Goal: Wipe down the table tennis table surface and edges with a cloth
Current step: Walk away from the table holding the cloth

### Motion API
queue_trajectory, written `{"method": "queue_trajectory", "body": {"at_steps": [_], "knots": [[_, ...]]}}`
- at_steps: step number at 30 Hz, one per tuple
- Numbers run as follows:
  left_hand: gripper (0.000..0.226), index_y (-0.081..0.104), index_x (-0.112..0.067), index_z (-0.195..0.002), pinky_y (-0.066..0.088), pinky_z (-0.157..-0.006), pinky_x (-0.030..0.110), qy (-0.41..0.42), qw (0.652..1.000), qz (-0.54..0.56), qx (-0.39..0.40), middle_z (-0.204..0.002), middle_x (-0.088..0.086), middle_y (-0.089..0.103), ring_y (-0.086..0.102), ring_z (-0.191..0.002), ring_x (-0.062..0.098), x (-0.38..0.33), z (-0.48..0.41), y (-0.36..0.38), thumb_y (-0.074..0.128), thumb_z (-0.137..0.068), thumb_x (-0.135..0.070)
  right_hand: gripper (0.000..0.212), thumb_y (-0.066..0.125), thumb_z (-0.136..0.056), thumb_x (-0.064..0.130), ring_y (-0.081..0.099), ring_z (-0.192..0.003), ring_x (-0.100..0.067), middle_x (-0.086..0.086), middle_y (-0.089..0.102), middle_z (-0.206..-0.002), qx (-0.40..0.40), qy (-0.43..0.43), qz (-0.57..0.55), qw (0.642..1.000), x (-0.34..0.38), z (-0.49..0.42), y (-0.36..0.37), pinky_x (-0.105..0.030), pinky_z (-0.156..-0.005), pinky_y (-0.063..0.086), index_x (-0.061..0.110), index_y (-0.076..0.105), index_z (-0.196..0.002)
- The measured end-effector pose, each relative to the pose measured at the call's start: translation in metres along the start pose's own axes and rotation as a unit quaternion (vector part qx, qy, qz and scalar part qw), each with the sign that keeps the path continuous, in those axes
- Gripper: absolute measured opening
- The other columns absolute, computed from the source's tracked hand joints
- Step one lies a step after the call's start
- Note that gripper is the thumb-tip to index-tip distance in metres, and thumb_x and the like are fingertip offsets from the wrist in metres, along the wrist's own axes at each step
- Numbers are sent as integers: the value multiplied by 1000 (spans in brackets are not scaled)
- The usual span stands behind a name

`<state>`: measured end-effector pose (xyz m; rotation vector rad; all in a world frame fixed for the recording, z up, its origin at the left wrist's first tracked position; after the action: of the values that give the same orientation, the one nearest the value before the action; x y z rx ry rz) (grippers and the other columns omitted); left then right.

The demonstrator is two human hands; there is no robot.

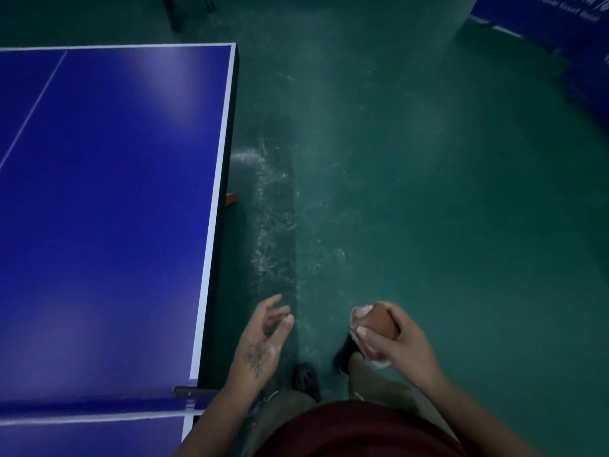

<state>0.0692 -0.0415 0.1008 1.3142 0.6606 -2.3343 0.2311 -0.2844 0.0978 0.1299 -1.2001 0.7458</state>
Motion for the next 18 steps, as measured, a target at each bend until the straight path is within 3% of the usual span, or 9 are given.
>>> {"method": "queue_trajectory", "body": {"at_steps": [3,9,12,15,18], "knots": [[42,59,-30,-145,52,-113,34,-12,1000,14,-15,-131,-8,73,69,-123,4,-9,-19,2,71,-105,-23,49,95,-72,57,72,-99,0,21,73,-112,13,-9,-9,1000,13,-29,-1,-16,-74,57,51,68,-112],[42,60,-29,-143,52,-108,24,-19,1000,7,-23,-132,-7,73,68,-123,0,-43,-71,21,73,-104,-21,47,93,-74,55,72,-99,-1,23,73,-111,39,-16,-8,999,30,-102,-16,-17,-76,57,52,67,-112],[41,60,-23,-144,53,-111,30,-15,999,-7,-35,-131,-5,73,69,-121,2,-72,-104,34,71,-105,-15,52,92,-68,63,71,-98,2,24,73,-110,36,-19,-8,999,44,-142,-38,-16,-75,57,52,65,-112],[41,60,-15,-144,54,-112,31,-3,999,-10,-46,-131,1,73,69,-124,9,-102,-140,48,70,-104,-8,49,95,-78,44,70,-95,5,15,73,-112,36,-13,-6,999,54,-183,-61,-16,-69,57,43,64,-117],[41,62,-14,-142,55,-105,21,2,998,-5,-66,-130,3,73,70,-122,7,-130,-170,59,71,-103,-8,49,92,-84,36,72,-93,4,11,71,-117,50,-4,-5,999,59,-219,-78,-20,-65,59,34,61,-122]]}}
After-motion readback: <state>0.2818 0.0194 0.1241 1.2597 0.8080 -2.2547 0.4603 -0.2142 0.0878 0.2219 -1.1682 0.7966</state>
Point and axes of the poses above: each hand's wrist, its own z-axis away from the middle knuckle, its own y-axis out of the palm, x = y × z, the point moved 8 cm from there along -z, towards the middle knuckle
